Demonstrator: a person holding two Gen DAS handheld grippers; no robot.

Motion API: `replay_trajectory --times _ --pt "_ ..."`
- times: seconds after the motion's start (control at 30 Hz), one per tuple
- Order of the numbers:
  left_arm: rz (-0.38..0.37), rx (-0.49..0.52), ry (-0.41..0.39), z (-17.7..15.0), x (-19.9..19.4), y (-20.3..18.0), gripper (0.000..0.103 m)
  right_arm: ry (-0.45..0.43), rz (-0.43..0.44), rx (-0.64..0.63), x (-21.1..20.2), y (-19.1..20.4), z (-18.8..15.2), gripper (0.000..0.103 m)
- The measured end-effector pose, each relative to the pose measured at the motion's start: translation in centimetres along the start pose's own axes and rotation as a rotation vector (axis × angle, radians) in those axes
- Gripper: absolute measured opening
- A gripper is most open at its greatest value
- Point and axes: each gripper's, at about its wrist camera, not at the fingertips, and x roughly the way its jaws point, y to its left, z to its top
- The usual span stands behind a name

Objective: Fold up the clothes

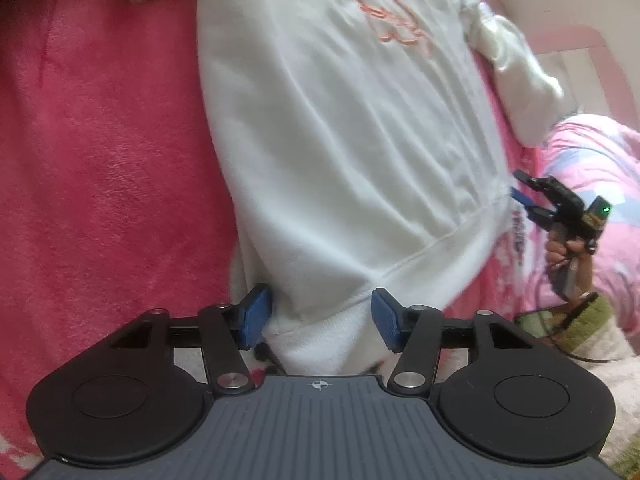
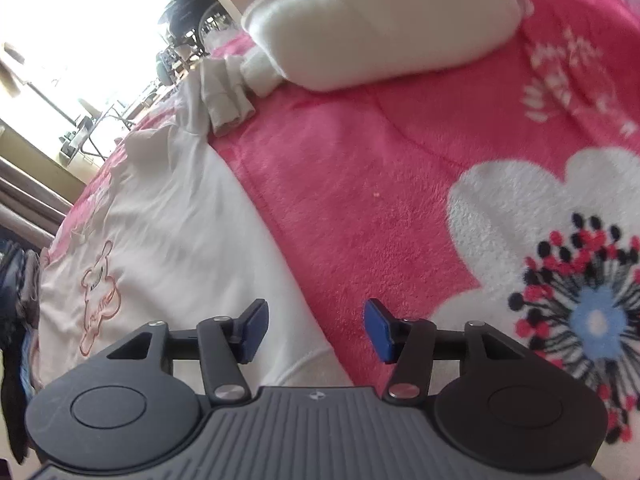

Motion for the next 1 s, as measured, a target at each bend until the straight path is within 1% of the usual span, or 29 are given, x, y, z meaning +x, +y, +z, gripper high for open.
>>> replay_trajectory --times 0.03,0.07,0.1,0.13,0.17,0.2,0.23,0.27,0.3,0.33,0.37,0.4,0.43,0.47,0.57,0.6,0.63,0.7,0.77,0.83,0.9,0.97,1.0 --pt "0.022 0.021 -0.008 -0.1 0.1 -0.4 0.047 0.016 0.022 0.023 0.4 -0.3 0.3 0.056" --pt "0.043 0.043 -0.016 -0.3 0.2 -0.9 0.032 0.037 0.037 0.019 0.6 -0.2 0.0 0.056" --pt "0.065 0.070 -0.027 -0.5 0.2 -1.2 0.022 0.059 0.051 0.005 0.8 0.0 -0.4 0.056" --pt "0.068 0.085 -0.034 -0.6 0.2 -1.3 0.012 0.082 0.064 -0.009 1.0 0.3 -0.8 0.055" --pt "0.052 0.078 -0.036 -0.5 0.1 -1.1 0.010 0.084 0.051 -0.043 1.0 0.7 -1.3 0.043" --pt "0.010 0.051 -0.034 -0.3 -0.1 -0.8 0.008 0.090 0.036 -0.061 0.9 1.0 -1.5 0.013" --pt "-0.041 0.018 -0.030 0.1 -0.5 -0.4 0.007 0.088 0.058 -0.049 0.3 1.3 -1.2 0.010" --pt "-0.148 -0.019 -0.042 0.3 -1.5 -0.1 0.006 0.081 0.091 -0.030 -0.6 1.6 -0.7 0.009" --pt "-0.278 -0.058 -0.061 0.6 -2.7 0.1 0.006 0.074 0.124 -0.011 -1.4 1.9 -0.3 0.007" --pt "-0.368 -0.064 -0.076 0.7 -4.0 0.1 0.006 0.042 0.191 -0.008 -3.1 2.5 0.5 0.004" --pt "-0.443 -0.057 -0.090 0.8 -5.2 -0.1 0.006 0.000 0.258 -0.016 -5.3 3.1 1.4 0.005" --pt "-0.480 -0.046 -0.091 0.7 -6.0 -0.3 0.006 -0.025 0.279 -0.029 -7.1 3.4 2.2 0.005" --pt "-0.482 -0.046 -0.078 0.6 -6.0 -0.2 0.006 -0.045 0.288 -0.043 -8.8 3.7 2.9 0.005" --pt "-0.477 -0.052 -0.061 0.4 -5.7 0.0 0.006 -0.052 0.274 -0.048 -9.8 3.7 3.4 0.005" --pt "-0.407 -0.088 0.017 -0.1 -2.6 1.3 0.006 0.020 0.139 -0.001 -8.7 2.6 3.6 0.005" --pt "-0.408 -0.101 0.032 -0.2 -1.8 1.6 0.006 0.038 0.104 0.012 -8.2 2.3 3.5 0.005" --pt "-0.416 -0.113 0.041 -0.2 -1.3 1.8 0.006 0.044 0.090 0.023 -7.9 2.1 3.4 0.004" --pt "-0.476 -0.109 0.039 -0.4 -1.5 1.3 0.006 0.041 0.072 0.021 -8.1 2.0 3.1 0.004" --pt "-0.485 -0.048 0.061 -0.8 -1.9 0.1 0.006 0.026 0.052 -0.017 -9.0 2.4 3.1 0.004" --pt "-0.438 0.000 0.097 -1.1 -1.4 -0.6 0.006 0.028 0.007 -0.053 -9.2 2.5 3.2 0.004" --pt "-0.363 0.051 0.105 -1.2 -0.2 -0.5 0.007 0.041 -0.044 -0.083 -8.5 2.0 3.5 0.004" --pt "-0.233 0.141 0.111 -1.1 1.7 -0.6 0.005 0.064 -0.099 -0.120 -6.7 0.9 3.1 0.004" --pt "-0.178 0.167 0.122 -1.2 2.7 -0.5 0.005 0.068 -0.152 -0.156 -5.3 0.3 2.6 0.005"
